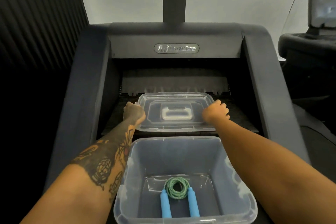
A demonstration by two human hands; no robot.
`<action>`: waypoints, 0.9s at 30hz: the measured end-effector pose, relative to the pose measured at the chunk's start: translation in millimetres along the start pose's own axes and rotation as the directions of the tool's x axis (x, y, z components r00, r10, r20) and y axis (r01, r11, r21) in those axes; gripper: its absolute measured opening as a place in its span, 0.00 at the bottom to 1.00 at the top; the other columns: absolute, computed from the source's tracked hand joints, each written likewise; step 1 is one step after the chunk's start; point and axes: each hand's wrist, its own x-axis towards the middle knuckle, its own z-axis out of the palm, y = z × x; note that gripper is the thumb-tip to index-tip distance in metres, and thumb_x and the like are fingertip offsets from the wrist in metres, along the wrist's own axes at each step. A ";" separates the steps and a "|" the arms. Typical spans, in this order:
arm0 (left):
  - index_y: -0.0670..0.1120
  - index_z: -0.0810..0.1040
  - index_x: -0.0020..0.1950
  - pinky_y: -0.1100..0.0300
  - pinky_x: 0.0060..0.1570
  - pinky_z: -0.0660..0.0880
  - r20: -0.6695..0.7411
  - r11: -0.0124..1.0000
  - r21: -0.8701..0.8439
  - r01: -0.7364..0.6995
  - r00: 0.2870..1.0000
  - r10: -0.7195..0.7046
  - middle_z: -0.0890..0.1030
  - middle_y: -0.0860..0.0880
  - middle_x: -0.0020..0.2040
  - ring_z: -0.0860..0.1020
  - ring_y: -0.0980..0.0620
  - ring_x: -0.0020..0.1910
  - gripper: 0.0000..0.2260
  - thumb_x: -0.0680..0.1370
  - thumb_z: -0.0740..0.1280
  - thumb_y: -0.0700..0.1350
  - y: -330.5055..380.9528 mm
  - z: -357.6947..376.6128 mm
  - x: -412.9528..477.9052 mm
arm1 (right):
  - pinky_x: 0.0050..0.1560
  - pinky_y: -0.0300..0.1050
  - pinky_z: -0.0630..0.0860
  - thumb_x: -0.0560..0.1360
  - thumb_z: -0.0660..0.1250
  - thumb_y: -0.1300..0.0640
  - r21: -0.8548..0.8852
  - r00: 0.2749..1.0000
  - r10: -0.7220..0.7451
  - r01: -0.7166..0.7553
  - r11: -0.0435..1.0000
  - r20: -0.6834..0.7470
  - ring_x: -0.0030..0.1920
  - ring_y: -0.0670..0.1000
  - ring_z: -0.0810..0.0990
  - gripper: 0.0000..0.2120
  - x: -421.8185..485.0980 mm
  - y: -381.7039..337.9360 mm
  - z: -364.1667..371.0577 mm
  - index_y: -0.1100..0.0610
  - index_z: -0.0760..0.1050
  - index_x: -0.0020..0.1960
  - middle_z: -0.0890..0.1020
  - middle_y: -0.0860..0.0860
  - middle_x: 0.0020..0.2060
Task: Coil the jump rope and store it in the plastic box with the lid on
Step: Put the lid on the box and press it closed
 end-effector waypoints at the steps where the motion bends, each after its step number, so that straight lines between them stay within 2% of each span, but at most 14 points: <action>1: 0.39 0.63 0.72 0.55 0.46 0.70 0.029 1.000 -0.006 0.027 0.999 -0.027 0.73 0.40 0.66 0.76 0.43 0.56 0.20 0.82 0.56 0.47 0.2 1.7 1.4 | 0.73 0.59 0.58 0.76 0.64 0.56 0.008 0.999 0.026 -0.026 1.000 0.020 0.74 0.63 0.59 0.32 4.4 0.0 0.4 0.61 0.54 0.75 0.60 0.61 0.74; 3: 0.39 0.65 0.70 0.57 0.37 0.70 0.062 0.999 -0.018 0.046 0.997 -0.045 0.77 0.40 0.59 0.76 0.46 0.45 0.19 0.83 0.55 0.47 -0.3 4.6 4.5 | 0.72 0.59 0.60 0.76 0.65 0.56 0.039 0.998 0.052 -0.054 0.998 0.042 0.73 0.63 0.61 0.32 10.4 -1.4 0.6 0.61 0.55 0.75 0.62 0.62 0.73; 4: 0.39 0.66 0.69 0.56 0.36 0.71 0.064 0.998 -0.030 0.050 0.997 -0.048 0.78 0.40 0.57 0.76 0.46 0.44 0.18 0.83 0.54 0.47 -0.1 5.5 5.8 | 0.71 0.60 0.62 0.76 0.65 0.56 0.066 0.997 0.059 -0.062 0.996 0.048 0.72 0.64 0.63 0.31 12.5 -2.4 0.1 0.61 0.56 0.74 0.64 0.62 0.72; 8: 0.40 0.64 0.70 0.54 0.40 0.73 0.063 0.998 -0.068 0.015 0.998 -0.011 0.76 0.41 0.55 0.78 0.45 0.49 0.19 0.83 0.54 0.48 -2.9 7.2 9.2 | 0.66 0.59 0.69 0.77 0.64 0.56 0.206 0.995 0.086 -0.096 0.974 0.057 0.67 0.64 0.69 0.27 17.2 -3.7 -4.4 0.62 0.60 0.72 0.70 0.63 0.68; 10: 0.40 0.64 0.70 0.55 0.40 0.73 0.057 0.995 -0.096 -0.015 0.998 0.020 0.75 0.43 0.53 0.77 0.46 0.47 0.19 0.83 0.53 0.49 -5.1 6.0 10.0 | 0.65 0.58 0.71 0.77 0.63 0.57 0.278 0.994 0.100 -0.109 0.954 0.044 0.66 0.64 0.70 0.26 18.1 -2.6 -6.4 0.62 0.60 0.72 0.70 0.63 0.68; 12: 0.39 0.66 0.69 0.54 0.42 0.71 0.040 0.990 -0.132 -0.050 0.998 0.056 0.75 0.43 0.55 0.75 0.46 0.48 0.19 0.83 0.52 0.50 -5.3 2.8 6.6 | 0.65 0.59 0.70 0.77 0.62 0.58 0.353 0.994 0.107 -0.104 0.930 0.011 0.67 0.64 0.69 0.25 17.4 -1.7 -9.2 0.63 0.61 0.72 0.69 0.63 0.69; 14: 0.38 0.66 0.68 0.53 0.46 0.68 0.009 0.980 -0.174 -0.096 0.995 0.099 0.75 0.41 0.58 0.75 0.44 0.53 0.21 0.83 0.52 0.52 -5.0 -1.1 3.7 | 0.65 0.60 0.70 0.77 0.61 0.59 0.438 0.994 0.106 -0.089 0.894 -0.015 0.67 0.64 0.69 0.25 13.2 -1.0 -13.5 0.63 0.60 0.73 0.68 0.62 0.69; 18: 0.39 0.68 0.69 0.52 0.51 0.70 -0.008 0.939 -0.320 -0.130 0.991 0.135 0.75 0.42 0.61 0.75 0.43 0.58 0.23 0.82 0.50 0.54 -5.7 -11.9 -1.0 | 0.64 0.59 0.72 0.79 0.57 0.53 0.666 0.996 0.083 -0.041 0.745 -0.032 0.65 0.62 0.72 0.26 -0.2 0.2 -28.3 0.60 0.59 0.75 0.68 0.59 0.71; 20: 0.40 0.69 0.67 0.50 0.54 0.71 0.011 0.900 -0.423 -0.101 0.993 0.116 0.76 0.41 0.61 0.75 0.42 0.58 0.23 0.82 0.50 0.54 -4.3 -21.0 -8.8 | 0.64 0.60 0.72 0.79 0.56 0.47 0.746 0.996 0.083 -0.040 0.664 -0.020 0.63 0.61 0.74 0.27 -10.9 0.2 -38.2 0.59 0.63 0.74 0.70 0.57 0.69; 22: 0.40 0.69 0.67 0.49 0.58 0.71 0.028 0.855 -0.513 -0.069 0.995 0.097 0.76 0.40 0.61 0.75 0.42 0.59 0.24 0.82 0.48 0.55 -3.2 -29.7 -18.5 | 0.62 0.59 0.74 0.78 0.56 0.45 0.809 0.996 0.090 -0.046 0.587 -0.008 0.59 0.59 0.77 0.26 -24.0 -0.1 -49.2 0.59 0.69 0.70 0.76 0.57 0.64; 24: 0.41 0.69 0.68 0.46 0.62 0.70 0.060 0.812 -0.583 -0.026 0.995 0.075 0.77 0.42 0.60 0.76 0.43 0.59 0.27 0.81 0.47 0.58 -4.3 -37.2 -24.6 | 0.56 0.54 0.76 0.79 0.55 0.47 0.846 0.997 0.083 -0.036 0.532 -0.010 0.54 0.57 0.78 0.23 -38.6 -0.1 -60.7 0.59 0.72 0.66 0.79 0.57 0.58; 26: 0.44 0.71 0.67 0.43 0.61 0.72 0.094 0.743 -0.669 0.036 0.995 0.037 0.78 0.42 0.60 0.78 0.43 0.57 0.30 0.78 0.47 0.62 -4.3 -45.5 -32.7 | 0.47 0.50 0.74 0.80 0.54 0.50 0.881 0.997 0.076 -0.034 0.472 -0.002 0.50 0.55 0.77 0.20 -54.6 1.2 -72.0 0.58 0.73 0.65 0.80 0.54 0.50; 27: 0.44 0.72 0.67 0.42 0.61 0.73 0.117 0.689 -0.721 0.073 0.993 0.017 0.78 0.42 0.61 0.78 0.43 0.57 0.31 0.77 0.47 0.63 -2.7 -51.2 -41.4 | 0.46 0.50 0.74 0.80 0.54 0.52 0.901 0.997 0.073 -0.037 0.432 0.006 0.47 0.54 0.77 0.19 -61.5 2.7 -77.0 0.56 0.72 0.67 0.78 0.51 0.45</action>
